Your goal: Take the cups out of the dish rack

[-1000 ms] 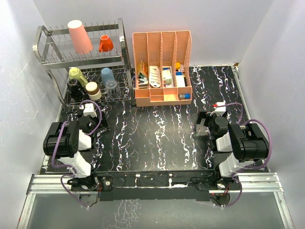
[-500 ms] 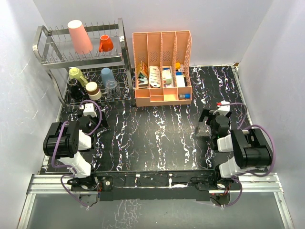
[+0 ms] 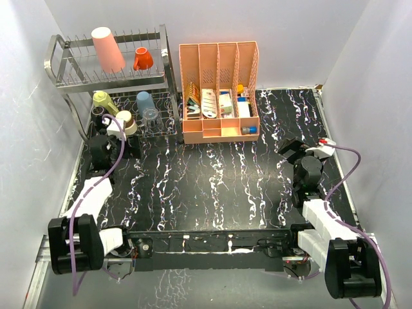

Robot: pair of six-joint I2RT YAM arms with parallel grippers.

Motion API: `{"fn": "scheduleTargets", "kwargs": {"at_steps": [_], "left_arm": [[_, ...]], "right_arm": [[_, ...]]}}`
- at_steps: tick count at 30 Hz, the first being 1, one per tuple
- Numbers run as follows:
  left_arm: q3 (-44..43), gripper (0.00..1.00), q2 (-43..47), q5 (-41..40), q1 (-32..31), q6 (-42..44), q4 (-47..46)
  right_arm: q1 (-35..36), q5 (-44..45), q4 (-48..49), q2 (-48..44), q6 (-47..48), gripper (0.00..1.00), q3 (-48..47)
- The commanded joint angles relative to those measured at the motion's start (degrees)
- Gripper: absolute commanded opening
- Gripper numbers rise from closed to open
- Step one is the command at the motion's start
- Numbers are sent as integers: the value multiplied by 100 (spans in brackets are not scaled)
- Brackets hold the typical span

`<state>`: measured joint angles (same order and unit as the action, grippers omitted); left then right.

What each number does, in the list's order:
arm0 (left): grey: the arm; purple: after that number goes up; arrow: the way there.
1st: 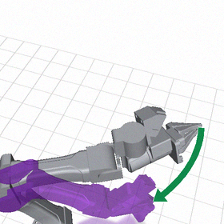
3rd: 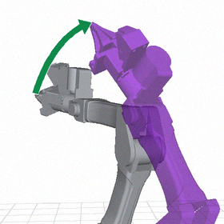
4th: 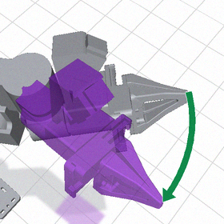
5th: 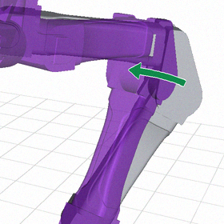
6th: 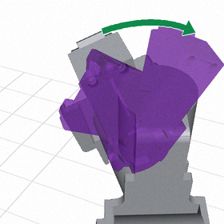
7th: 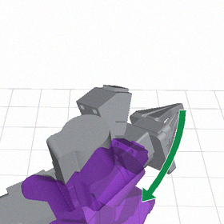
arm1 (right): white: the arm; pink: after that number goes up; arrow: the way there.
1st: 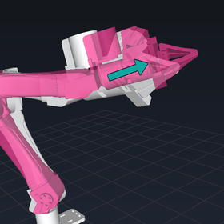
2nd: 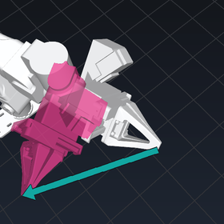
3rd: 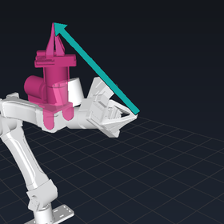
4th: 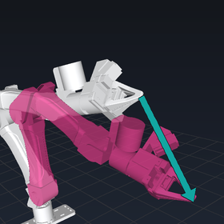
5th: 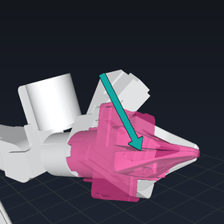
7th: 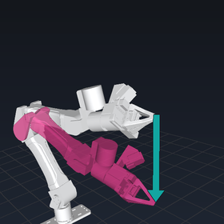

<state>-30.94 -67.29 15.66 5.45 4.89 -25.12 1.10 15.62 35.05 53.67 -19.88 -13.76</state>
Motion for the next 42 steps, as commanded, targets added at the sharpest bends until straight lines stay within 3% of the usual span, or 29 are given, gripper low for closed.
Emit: {"fn": "scheduleTargets", "kwargs": {"at_steps": [1,7,9,13,24,28,36,42], "left_arm": [[-503,97,409,857,96,425,2156],[-1487,97,139,518,109,-220,2723],[-1790,97,-22,287,105,-443,2672],[-2004,97,-304,-196,105,-664,2360],[-2574,90,-1151,-775,114,-244,2151],[-2653,87,-1327,-458,122,-103,1970],[-2878,86,-1860,-842,114,-109,1572],[-2944,85,-1971,346,106,182,1723]], "right_arm": [[-49,684,-1442,-249,-1805,98,-375],[-21,-1858,-1154,-144,-1462,98,-531],[330,-2083,-1435,152,-1314,98,-1096],[1731,-1225,-1865,459,-667,98,-1671],[4385,226,-2041,1643,-297,98,-2722],[4818,395,-2099,2016,-248,98,-3026],[5160,551,-2064,2304,-175,98,-3246],[5163,496,-2031,2358,-160,98,-3300]]}}
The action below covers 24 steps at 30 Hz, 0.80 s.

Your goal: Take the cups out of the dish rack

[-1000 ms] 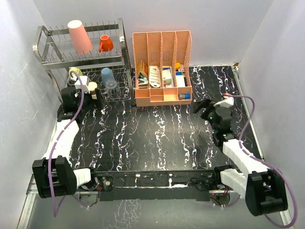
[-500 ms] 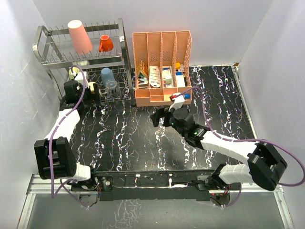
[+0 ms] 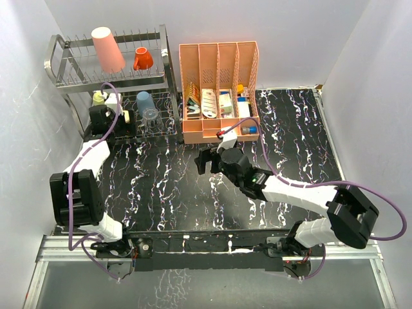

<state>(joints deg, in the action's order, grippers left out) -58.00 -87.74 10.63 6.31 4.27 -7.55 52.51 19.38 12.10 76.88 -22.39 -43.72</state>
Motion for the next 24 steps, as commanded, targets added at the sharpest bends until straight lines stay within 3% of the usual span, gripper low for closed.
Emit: {"fn": "scheduleTargets", "kwargs": {"at_steps": [1,5,10,19,24], "left_arm": [[-234,85,70,1009,20,237,-59],[-326,86,42,780,24,35,-106],[-394,87,398,317,47,477,412],[-650,86,614,-62,953,784,1462],[-564,84,525,-179,1013,694,1479]], "right_arm": [[22,119,263,37,90,98,-297],[17,138,258,0,103,98,-279],[21,127,132,-1,151,98,-375],[135,59,155,28,187,96,-404],[189,-30,249,45,306,95,-313]]}}
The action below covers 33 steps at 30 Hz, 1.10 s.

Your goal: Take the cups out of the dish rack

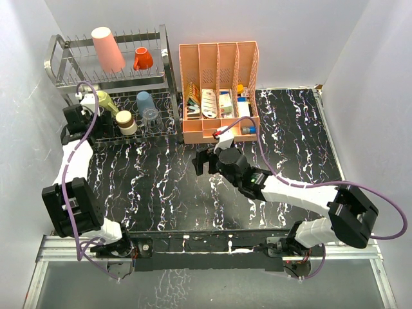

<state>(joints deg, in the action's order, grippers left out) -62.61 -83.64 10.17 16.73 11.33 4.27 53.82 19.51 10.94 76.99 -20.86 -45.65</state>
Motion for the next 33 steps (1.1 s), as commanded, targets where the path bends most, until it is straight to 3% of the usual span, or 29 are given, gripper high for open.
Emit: {"fn": "scheduleTargets", "kwargs": {"at_steps": [1,10,20,28,33], "left_arm": [[-122,84,66,-204,-30,-181,300],[-44,81,-401,-726,-306,-1191,-19],[-172,73,-912,-1416,-440,-1432,-554],[-287,63,-1310,-1321,-443,-1592,-779],[-353,63,-1366,-1032,-443,-1777,-911]], "right_arm": [[58,-74,367,35,176,94,-120],[65,-288,394,23,276,92,-76],[64,-530,462,196,230,87,-125],[83,-673,448,289,211,82,-266],[112,-710,378,274,205,81,-304]]}}
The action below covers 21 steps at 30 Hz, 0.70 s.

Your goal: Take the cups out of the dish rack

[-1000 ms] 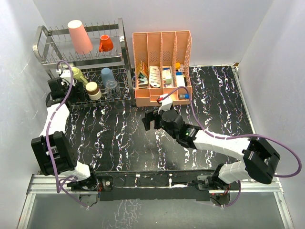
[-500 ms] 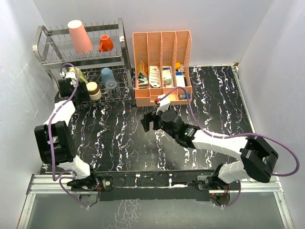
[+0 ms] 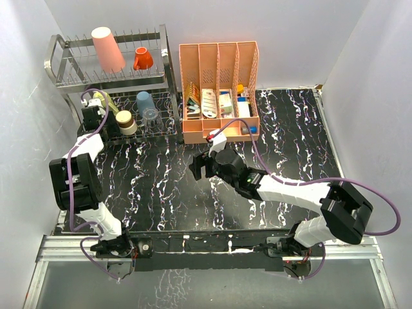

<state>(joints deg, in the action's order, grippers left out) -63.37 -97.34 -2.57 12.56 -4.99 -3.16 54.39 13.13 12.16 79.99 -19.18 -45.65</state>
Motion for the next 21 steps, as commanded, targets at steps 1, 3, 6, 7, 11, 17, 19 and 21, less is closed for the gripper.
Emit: {"fn": "scheduleTargets", "kwargs": {"at_steps": [1,3,6,7,11,17,19,21], "left_arm": [[-291,64,-7,262,-25,-173,-177],[-360,65,-67,266,-25,-219,-175],[-415,65,-152,219,-25,-238,-226],[-433,64,-186,195,-25,-246,-243],[-491,59,-312,171,-25,-319,-268],[-527,51,-408,260,-34,-441,-328],[-531,47,-424,291,-34,-487,-345],[-527,43,-424,337,-34,-523,-353]], "right_arm": [[63,-78,252,-27,29,81,-297],[80,-86,252,-19,20,80,-300],[94,-118,254,13,-7,80,-320],[102,-135,256,29,-9,79,-326],[114,-196,248,52,-16,77,-348],[133,-246,256,87,-23,75,-348],[134,-294,269,104,-24,73,-355],[145,-337,269,117,-24,71,-357]]}}
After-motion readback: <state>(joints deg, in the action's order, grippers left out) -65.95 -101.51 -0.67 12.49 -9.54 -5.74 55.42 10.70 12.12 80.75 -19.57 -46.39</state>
